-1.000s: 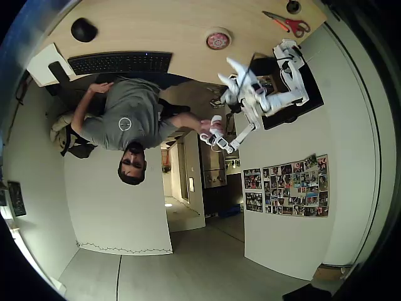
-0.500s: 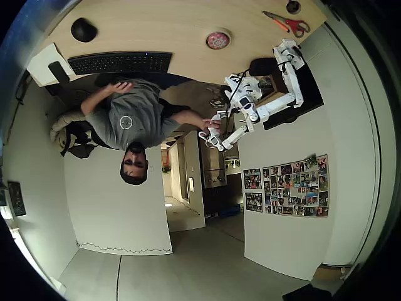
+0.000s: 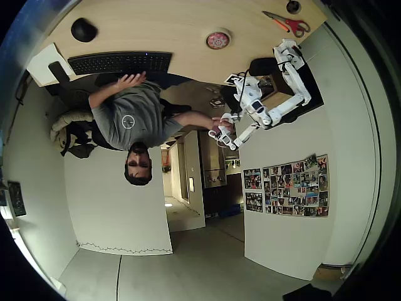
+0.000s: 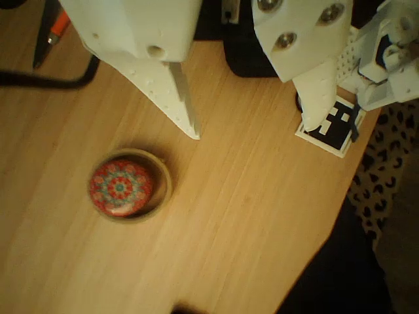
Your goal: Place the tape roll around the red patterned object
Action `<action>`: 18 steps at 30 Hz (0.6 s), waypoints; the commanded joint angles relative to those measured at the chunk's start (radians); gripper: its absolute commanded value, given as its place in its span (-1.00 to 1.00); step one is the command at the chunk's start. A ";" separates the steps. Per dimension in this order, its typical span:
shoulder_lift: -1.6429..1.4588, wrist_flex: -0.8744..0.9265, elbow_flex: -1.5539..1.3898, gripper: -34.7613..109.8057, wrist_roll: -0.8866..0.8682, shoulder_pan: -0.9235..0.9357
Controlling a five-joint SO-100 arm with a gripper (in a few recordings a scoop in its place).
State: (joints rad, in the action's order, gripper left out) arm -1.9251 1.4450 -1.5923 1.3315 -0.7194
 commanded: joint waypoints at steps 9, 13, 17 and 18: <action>-0.109 -0.166 -0.272 0.05 0.003 -0.029; -0.087 -0.225 -0.310 0.04 0.003 -0.038; -0.092 -0.233 -0.318 0.04 -0.002 -0.046; -0.092 -0.235 -0.321 0.04 -0.005 -0.046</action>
State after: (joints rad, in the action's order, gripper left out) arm -1.9880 1.2149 -1.9006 1.3315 -0.7394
